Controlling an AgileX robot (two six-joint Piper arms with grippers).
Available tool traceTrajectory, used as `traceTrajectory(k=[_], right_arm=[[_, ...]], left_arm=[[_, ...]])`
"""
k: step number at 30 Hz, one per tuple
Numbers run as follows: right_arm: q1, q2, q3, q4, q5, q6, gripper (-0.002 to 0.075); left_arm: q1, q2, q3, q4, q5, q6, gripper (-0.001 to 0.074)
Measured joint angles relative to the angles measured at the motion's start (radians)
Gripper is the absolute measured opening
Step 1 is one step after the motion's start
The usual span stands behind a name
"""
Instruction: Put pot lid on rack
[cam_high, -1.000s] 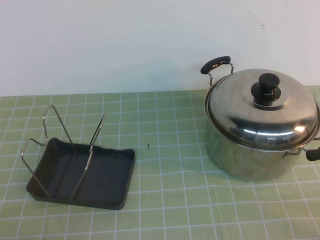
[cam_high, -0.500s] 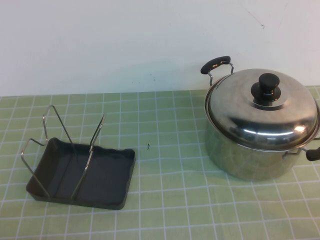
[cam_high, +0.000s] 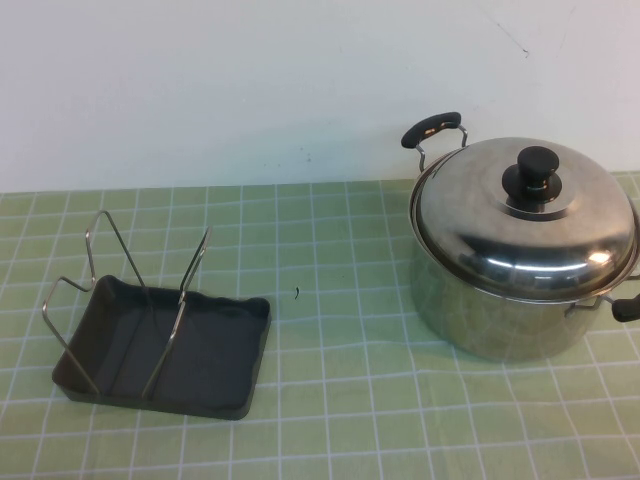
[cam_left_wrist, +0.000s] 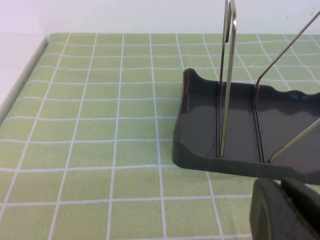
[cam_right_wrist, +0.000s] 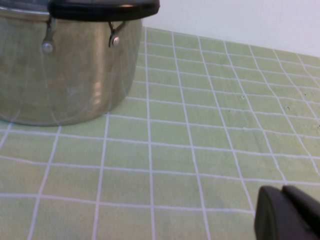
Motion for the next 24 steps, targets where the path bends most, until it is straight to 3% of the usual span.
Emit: traceTrajectory(k=[24], right_arm=[[0.0,0.0,0.0,-0.051,-0.006,-0.034,-0.0002]], left_arm=[[0.0,0.0,0.0,0.0,0.0,-0.002,-0.0003]])
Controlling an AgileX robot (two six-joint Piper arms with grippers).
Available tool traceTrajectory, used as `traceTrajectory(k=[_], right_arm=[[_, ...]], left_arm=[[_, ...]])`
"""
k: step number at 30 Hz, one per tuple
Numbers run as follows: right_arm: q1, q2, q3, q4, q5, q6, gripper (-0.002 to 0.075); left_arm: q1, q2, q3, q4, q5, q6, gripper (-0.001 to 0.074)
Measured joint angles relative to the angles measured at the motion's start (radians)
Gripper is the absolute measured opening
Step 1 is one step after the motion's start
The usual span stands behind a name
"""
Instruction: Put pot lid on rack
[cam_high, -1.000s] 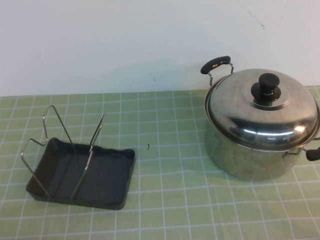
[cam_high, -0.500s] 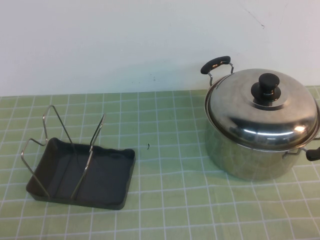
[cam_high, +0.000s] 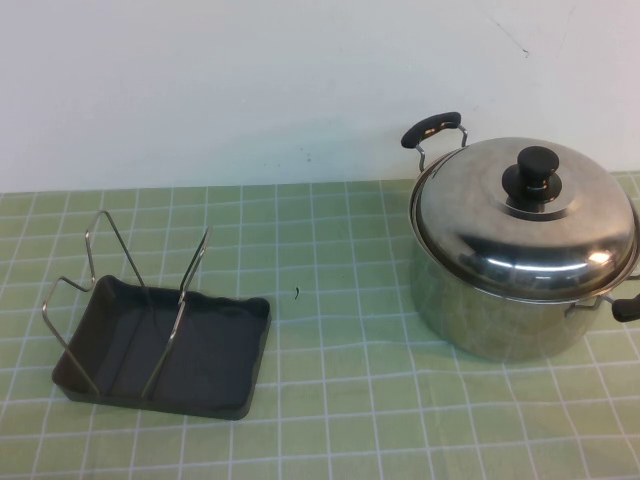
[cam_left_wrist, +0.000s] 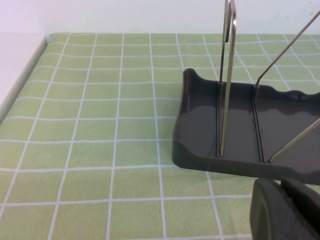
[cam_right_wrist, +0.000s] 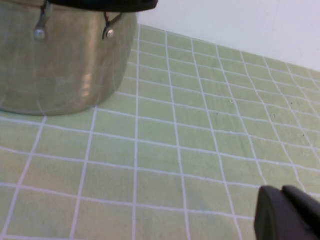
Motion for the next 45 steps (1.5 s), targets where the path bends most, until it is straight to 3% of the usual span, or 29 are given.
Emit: traceTrajectory(k=[6,10,20,24,27,30,35,37,40,45], right_arm=[[0.0,0.0,0.006,-0.022,-0.113,-0.004,-0.0002],[0.0,0.0,0.006,-0.022,-0.326,-0.004,-0.0002],[0.0,0.0,0.006,0.102,-0.903,0.067,-0.0002],[0.0,0.0,0.006,0.169,-0.908,0.053,-0.0002],[0.0,0.0,-0.012,0.185,-0.808,0.053,-0.0002],[0.0,0.002,-0.106,0.178,-0.623,0.033,-0.0002],[0.0,0.108,-0.336,0.106,-0.456,-0.006,-0.0002],[0.0,0.184,-0.432,0.1,-0.41,-0.004,-0.0002],[0.0,0.34,-0.548,0.093,-0.328,-0.004,-0.0002],[0.029,0.593,-0.684,0.089,-0.279,-0.054,-0.0002]], left_arm=[[0.0,0.0,0.002,0.0,-0.03,0.0,-0.0004],[0.0,0.0,0.007,0.0,-0.144,0.0,-0.0004],[0.0,0.0,0.007,-0.025,-0.804,-0.004,-0.0003],[0.0,0.0,0.007,-0.019,-1.054,-0.016,-0.0003],[0.0,0.0,0.007,-0.024,-1.196,-0.031,-0.0003],[0.0,0.0,-0.023,-0.046,-1.121,-0.067,-0.0003],[0.0,0.012,-0.258,-0.046,-0.542,-0.081,-0.0003],[0.0,0.047,-0.356,-0.043,-0.392,-0.081,-0.0003],[0.0,0.12,-0.426,-0.041,-0.313,-0.062,-0.0003],[0.0,0.242,-0.438,-0.037,-0.344,-0.052,-0.0003]])
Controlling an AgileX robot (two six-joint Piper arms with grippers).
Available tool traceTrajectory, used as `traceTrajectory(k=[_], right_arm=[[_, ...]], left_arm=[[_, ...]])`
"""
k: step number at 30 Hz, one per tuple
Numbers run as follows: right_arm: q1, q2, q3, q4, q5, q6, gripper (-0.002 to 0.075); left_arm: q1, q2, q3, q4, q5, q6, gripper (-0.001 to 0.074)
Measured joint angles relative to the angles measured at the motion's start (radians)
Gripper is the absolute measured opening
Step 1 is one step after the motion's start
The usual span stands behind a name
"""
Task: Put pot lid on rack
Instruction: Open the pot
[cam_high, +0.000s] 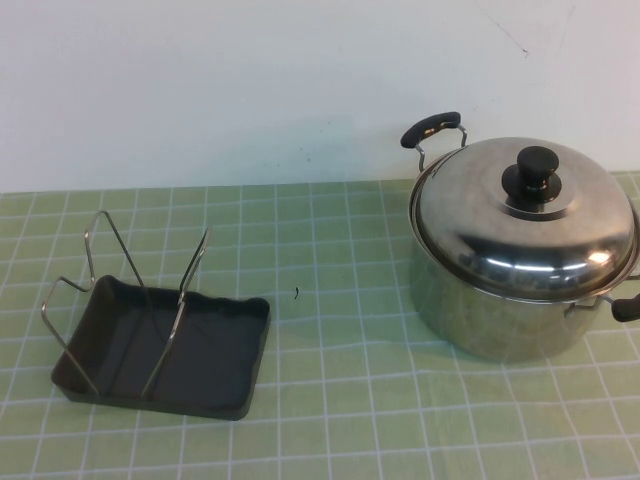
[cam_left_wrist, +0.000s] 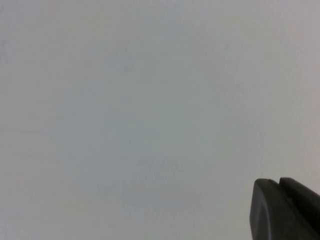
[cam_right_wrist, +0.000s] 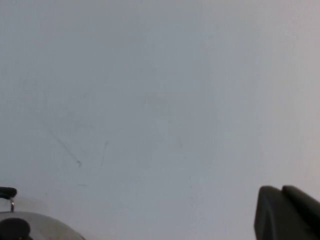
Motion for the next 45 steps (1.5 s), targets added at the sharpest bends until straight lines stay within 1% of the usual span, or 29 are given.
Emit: traceTrajectory(k=[3,8,11,13,16,18,19,21,22,23,24,26,27,29,31,35,39,42,45], right_arm=[[0.065,0.14,-0.03,-0.007,-0.081,-0.011,-0.0002],[0.246,0.376,-0.059,-0.098,-0.261,0.015,-0.0002],[0.328,0.528,-0.063,-0.143,-0.413,0.019,-0.0002],[0.349,0.613,-0.067,-0.152,-0.515,0.05,-0.0002],[0.355,0.734,-0.067,-0.16,-0.643,0.118,-0.0002],[0.355,0.785,-0.067,-0.164,-0.678,0.13,0.0006],[0.355,0.819,-0.07,-0.166,-0.687,0.13,0.0025],[0.355,0.865,-0.078,-0.17,-0.687,0.144,0.01],[0.355,0.89,-0.083,-0.172,-0.689,0.16,0.0165],[0.355,0.912,-0.092,-0.172,-0.689,0.191,0.0255],[0.355,0.933,-0.099,-0.172,-0.689,0.216,0.0303],[0.355,0.968,-0.114,-0.172,-0.689,0.271,0.0456],[0.355,0.98,-0.12,-0.172,-0.691,0.287,0.0505],[0.355,1.009,-0.134,-0.172,-0.693,0.307,0.0584],[0.355,1.033,-0.143,-0.172,-0.693,0.317,0.0617],[0.355,1.074,-0.148,-0.172,-0.693,0.309,0.0638],[0.355,1.103,-0.148,-0.172,-0.693,0.292,0.0636],[0.355,1.113,-0.148,-0.172,-0.693,0.285,0.0594],[0.355,1.113,-0.148,-0.165,-0.699,0.278,0.0487]], left_arm=[[0.0,0.052,0.0,0.008,-0.065,0.0,-0.0003],[0.0,0.101,0.0,0.042,-0.148,0.001,-0.0003],[0.0,0.105,0.0,0.058,-0.164,0.001,-0.0003],[0.0,0.107,0.0,0.085,-0.168,0.001,-0.0003],[0.0,0.107,0.0,0.106,-0.168,0.002,-0.0003],[0.0,0.107,0.0,0.114,-0.159,0.002,-0.0003],[0.0,0.107,0.0,0.114,-0.151,0.002,-0.0003],[0.0,0.107,0.0,0.108,-0.134,-0.003,-0.0003],[0.0,0.107,0.0,0.103,-0.13,-0.014,-0.0003],[0.0,0.107,0.004,0.099,-0.129,-0.029,-0.0003],[0.0,0.107,0.011,0.096,-0.129,-0.044,-0.0003],[0.0,0.107,0.025,0.093,-0.128,-0.067,-0.0003],[0.0,0.107,0.032,0.093,-0.128,-0.076,-0.0003],[0.0,0.107,0.047,0.091,-0.128,-0.08,-0.0003],[0.0,0.109,0.056,0.089,-0.13,-0.082,-0.0003],[0.0,0.109,0.058,0.089,-0.132,-0.082,-0.0003],[0.0,0.109,0.058,0.089,-0.133,-0.082,-0.0003],[0.0,0.109,0.058,0.089,-0.132,-0.086,-0.0003],[0.0,0.109,0.058,0.087,-0.123,-0.126,-0.0003]])
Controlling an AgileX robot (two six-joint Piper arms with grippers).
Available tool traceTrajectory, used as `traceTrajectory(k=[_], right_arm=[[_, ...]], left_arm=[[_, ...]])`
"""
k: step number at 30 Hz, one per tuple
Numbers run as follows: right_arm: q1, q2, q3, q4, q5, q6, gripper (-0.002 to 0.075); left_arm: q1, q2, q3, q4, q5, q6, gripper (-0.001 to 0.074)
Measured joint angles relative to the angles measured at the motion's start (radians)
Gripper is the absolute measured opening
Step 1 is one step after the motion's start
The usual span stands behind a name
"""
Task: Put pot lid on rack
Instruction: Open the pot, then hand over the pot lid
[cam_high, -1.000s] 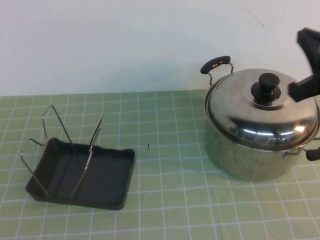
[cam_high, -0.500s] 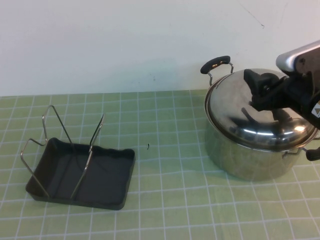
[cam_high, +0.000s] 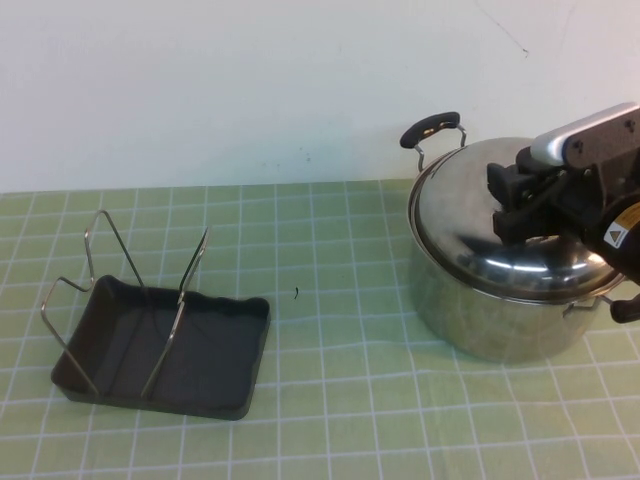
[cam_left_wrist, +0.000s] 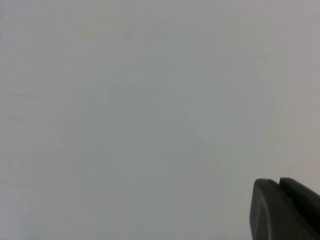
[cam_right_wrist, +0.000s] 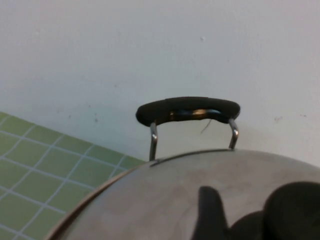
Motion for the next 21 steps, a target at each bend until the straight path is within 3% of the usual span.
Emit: traceTrajectory(k=[3,9,14,17,21], right_arm=[[0.0,0.0,0.0,0.006,-0.024,0.009,0.034],[0.002,-0.002,0.0,0.021,-0.11,0.009,0.0344],[0.002,-0.072,0.0,0.096,-0.13,-0.04,0.0344],[0.002,-0.162,0.0,0.114,-0.134,-0.063,0.0344],[0.015,-0.308,0.0,0.005,-0.162,0.0,0.0344]], left_arm=[[0.0,0.0,0.0,-0.007,0.01,-0.049,-0.0003],[0.0,0.0,0.0,-0.01,0.024,-0.143,-0.0003],[0.0,0.0,0.0,-0.01,0.074,-0.351,0.0023],[0.0,0.0,0.0,-0.01,0.123,-0.566,0.0149],[0.0,0.0,0.0,-0.034,0.262,-0.879,0.0482]])
